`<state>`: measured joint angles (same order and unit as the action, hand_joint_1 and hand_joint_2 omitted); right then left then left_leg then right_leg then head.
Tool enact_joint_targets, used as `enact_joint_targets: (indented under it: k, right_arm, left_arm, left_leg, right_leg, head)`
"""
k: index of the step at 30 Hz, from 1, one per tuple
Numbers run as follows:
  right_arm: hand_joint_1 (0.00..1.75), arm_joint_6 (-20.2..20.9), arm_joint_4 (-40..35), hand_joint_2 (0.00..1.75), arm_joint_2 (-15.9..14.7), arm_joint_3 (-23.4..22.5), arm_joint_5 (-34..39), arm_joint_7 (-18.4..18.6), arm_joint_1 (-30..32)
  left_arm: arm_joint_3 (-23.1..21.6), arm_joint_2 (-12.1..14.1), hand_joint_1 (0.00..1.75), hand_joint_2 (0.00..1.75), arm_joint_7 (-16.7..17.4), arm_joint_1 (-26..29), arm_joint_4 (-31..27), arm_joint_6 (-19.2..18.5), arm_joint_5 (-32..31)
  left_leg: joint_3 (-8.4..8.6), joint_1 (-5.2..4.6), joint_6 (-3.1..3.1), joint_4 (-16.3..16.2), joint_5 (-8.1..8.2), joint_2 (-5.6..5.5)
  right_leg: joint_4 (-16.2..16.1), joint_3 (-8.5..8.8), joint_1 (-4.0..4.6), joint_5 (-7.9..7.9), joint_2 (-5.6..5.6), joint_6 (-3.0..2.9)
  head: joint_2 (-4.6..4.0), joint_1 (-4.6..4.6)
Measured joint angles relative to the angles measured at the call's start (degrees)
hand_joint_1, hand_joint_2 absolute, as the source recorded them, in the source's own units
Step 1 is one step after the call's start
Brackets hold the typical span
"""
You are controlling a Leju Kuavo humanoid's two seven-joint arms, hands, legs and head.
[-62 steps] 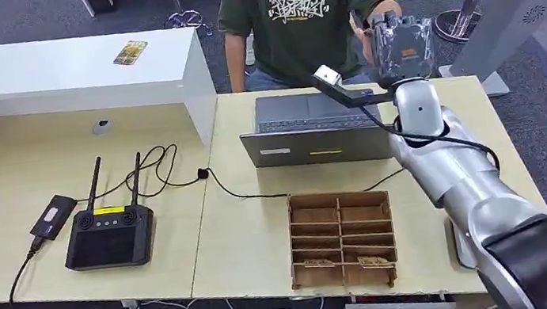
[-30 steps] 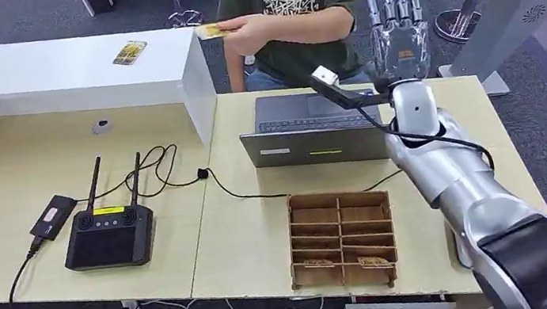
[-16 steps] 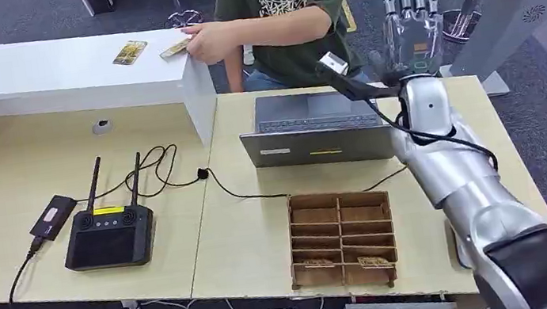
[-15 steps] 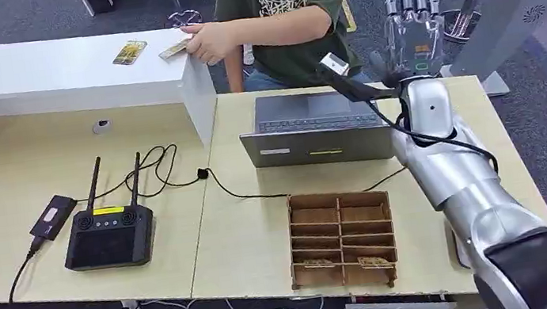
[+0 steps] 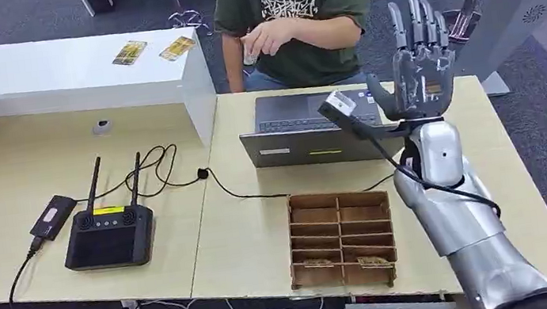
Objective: Pass the card to the sensor for recognition and then transmit it.
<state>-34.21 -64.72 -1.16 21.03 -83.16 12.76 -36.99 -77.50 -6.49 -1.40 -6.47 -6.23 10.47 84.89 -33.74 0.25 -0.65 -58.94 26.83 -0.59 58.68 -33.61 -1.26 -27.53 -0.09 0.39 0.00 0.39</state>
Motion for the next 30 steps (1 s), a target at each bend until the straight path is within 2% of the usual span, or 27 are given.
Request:
enact_joint_targets:
  k: [10,30]
  right_arm:
    - [0.0,-1.5,-9.4,1.75,-0.6,-1.1,1.9,-1.6,6.5]
    - [0.0,-3.4,-16.3,1.75,-2.1,-3.9,3.5,-2.7,13.6]
  left_arm:
    - [0.4,-0.2,0.0,0.0,-0.5,0.1,0.0,0.4,0.2]
    - [1.4,-0.4,0.0,0.0,-1.2,0.3,0.0,0.9,0.3]
  left_leg:
    - [0.0,-0.01,0.0,0.0,0.01,0.0]
    - [-0.01,-0.01,0.01,0.0,0.01,0.0]
  right_leg:
    - [0.0,0.0,-0.01,0.0,0.01,0.0]
    - [0.0,0.01,-0.01,-0.01,0.0,0.0]
  head:
    - [0.0,0.0]
    - [0.0,0.02]
